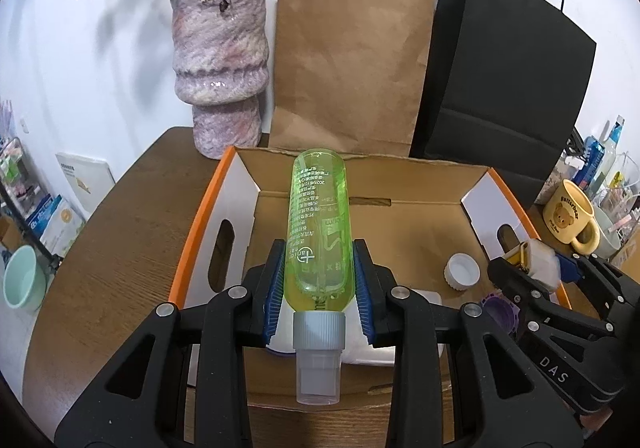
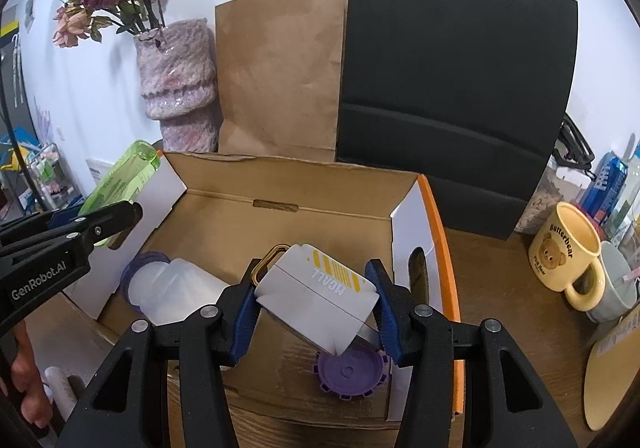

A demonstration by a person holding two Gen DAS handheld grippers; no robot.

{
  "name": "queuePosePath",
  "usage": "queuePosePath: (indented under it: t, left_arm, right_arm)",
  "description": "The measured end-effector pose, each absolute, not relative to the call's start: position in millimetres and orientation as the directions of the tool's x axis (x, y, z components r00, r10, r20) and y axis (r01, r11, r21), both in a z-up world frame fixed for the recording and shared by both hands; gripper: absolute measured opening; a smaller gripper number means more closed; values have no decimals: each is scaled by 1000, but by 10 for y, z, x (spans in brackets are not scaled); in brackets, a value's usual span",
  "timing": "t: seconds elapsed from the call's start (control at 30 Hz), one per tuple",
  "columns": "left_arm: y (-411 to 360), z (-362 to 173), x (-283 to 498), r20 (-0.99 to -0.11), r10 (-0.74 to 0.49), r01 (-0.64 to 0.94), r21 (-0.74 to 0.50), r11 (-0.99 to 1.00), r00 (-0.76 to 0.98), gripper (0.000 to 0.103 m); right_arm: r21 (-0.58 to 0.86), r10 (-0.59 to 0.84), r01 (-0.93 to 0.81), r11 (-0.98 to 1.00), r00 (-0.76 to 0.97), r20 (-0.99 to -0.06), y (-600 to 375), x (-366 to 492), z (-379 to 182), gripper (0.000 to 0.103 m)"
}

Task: Organize rigid objects
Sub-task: 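Open the left gripper releasing the green bottle while the right gripper releases the plug adapter into the box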

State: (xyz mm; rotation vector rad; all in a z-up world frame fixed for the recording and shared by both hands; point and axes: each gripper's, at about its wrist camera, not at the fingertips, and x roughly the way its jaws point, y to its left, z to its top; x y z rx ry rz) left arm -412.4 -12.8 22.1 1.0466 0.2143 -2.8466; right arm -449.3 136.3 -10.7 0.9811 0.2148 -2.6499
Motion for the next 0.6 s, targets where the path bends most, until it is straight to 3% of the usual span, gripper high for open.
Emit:
queuePosePath:
  t: [0.03, 0.07, 0.1, 0.13, 0.6]
  left_arm:
    - [-124, 229, -4113, -645, -50, 144, -93, -985, -762, 58]
    - [-123, 249, -4094, -635, -55, 146, -92, -985, -770, 71]
    - [-121, 271, -4073, -624, -62, 150, -90, -985, -779, 95]
    - [-116, 304, -4040, -605, -71, 154, -86, -984, -793, 101]
    - [-136, 431, -3922, -580, -89, 170, -87, -982, -810, 103]
  right_arm:
    - [-38, -224, 328, -944, -721, -655, 1372, -4493, -110, 68]
    - [-45, -210, 314, -948, -729, -652, 1388, -4482, -105, 90]
    - [-51, -202, 307, -951, -734, -649, 1399, -4473, -100, 94]
    - [-53, -196, 301, -952, -736, -648, 1415, -4465, -93, 96]
    - [-57, -190, 290, -955, -750, -634, 1472, -4357, 4, 96]
